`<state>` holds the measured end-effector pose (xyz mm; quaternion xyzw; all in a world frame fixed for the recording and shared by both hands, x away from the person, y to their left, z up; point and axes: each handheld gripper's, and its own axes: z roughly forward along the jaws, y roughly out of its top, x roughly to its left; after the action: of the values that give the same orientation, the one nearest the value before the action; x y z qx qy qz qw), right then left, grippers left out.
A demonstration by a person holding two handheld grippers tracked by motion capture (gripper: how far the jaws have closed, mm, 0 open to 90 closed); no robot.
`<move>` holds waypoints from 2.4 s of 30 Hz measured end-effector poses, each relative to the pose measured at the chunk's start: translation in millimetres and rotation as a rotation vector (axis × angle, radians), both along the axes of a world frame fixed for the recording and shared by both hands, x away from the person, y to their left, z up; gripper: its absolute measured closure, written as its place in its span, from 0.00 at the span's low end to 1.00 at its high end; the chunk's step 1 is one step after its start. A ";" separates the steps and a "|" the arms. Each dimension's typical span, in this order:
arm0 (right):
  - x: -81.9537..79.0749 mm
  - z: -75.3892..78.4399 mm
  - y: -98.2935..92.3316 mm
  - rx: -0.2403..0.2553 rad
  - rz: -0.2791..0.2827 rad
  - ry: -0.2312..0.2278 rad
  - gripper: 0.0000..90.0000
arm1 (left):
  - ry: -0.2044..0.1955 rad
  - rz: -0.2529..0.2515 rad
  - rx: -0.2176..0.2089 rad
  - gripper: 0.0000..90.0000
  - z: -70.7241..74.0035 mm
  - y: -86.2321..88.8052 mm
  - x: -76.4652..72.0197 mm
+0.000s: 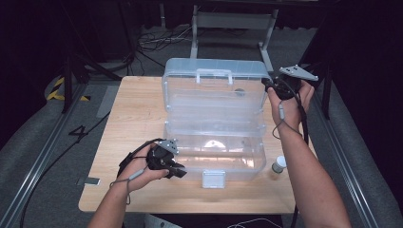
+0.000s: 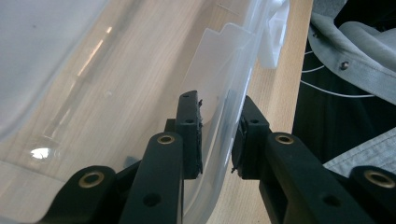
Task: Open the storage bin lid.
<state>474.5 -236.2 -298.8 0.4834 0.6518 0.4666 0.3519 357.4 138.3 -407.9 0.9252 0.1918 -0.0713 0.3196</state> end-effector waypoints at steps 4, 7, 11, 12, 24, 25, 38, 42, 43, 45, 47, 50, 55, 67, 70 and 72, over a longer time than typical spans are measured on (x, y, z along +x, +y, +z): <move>3.8 -0.5 0.3 0.001 -0.009 0.008 0.88 | 0.006 0.004 -0.001 0.84 -0.3 0.4 -0.1; 5.9 -0.5 0.7 0.000 -0.011 0.012 0.88 | 0.010 0.009 -0.003 0.84 -0.5 0.7 -0.3; 10.3 -0.4 1.3 0.001 -0.017 0.025 0.88 | 0.014 0.013 -0.002 0.83 -0.6 0.7 -0.4; 11.4 -1.0 1.0 -0.001 -0.016 0.022 0.88 | 0.013 0.014 -0.005 0.83 -0.8 0.7 -0.4; 24.5 -1.6 2.5 -0.008 -0.025 0.041 0.89 | 0.017 0.017 0.000 0.83 -0.8 0.5 -0.5; 25.1 -1.9 2.8 -0.009 -0.027 0.039 0.89 | 0.017 0.017 -0.002 0.83 -0.9 0.6 -0.5; 39.3 -9.5 2.9 0.013 -0.036 0.027 0.90 | 0.021 0.024 -0.010 0.83 -1.5 1.5 -0.4; 44.6 -11.7 2.6 0.024 -0.037 0.031 0.91 | 0.021 0.026 -0.008 0.83 -1.5 1.6 -0.4; 45.7 -12.4 2.5 0.024 -0.040 0.030 0.91 | 0.021 0.027 -0.009 0.83 -1.6 1.6 -0.5; 48.3 -13.8 2.3 0.028 -0.039 0.030 0.91 | 0.022 0.028 -0.008 0.83 -1.6 1.7 -0.5; 51.1 -15.0 1.9 0.033 -0.037 0.032 0.91 | 0.025 0.030 -0.010 0.83 -1.7 1.8 -0.5; 54.0 -15.2 2.1 0.033 -0.036 0.040 0.91 | 0.019 0.033 -0.012 0.83 -2.1 2.2 -1.3; 59.6 -17.3 1.5 0.039 -0.031 0.045 0.91 | 0.003 0.038 -0.018 0.83 -2.9 2.5 -3.3; 72.2 -22.9 0.0 0.043 -0.017 0.060 0.91 | 0.003 0.053 0.005 0.82 -2.2 0.4 -4.4; 75.8 -24.5 -0.3 0.049 -0.014 0.067 0.90 | 0.003 0.054 0.003 0.82 -2.4 0.5 -4.5; 77.8 -25.5 -0.9 0.052 -0.010 0.070 0.90 | 0.003 0.055 0.003 0.82 -2.4 0.5 -4.6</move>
<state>552.4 -237.1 -324.3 0.5117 0.6489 0.4644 0.3184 352.8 138.8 -410.3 0.9199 0.2178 -0.0637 0.3198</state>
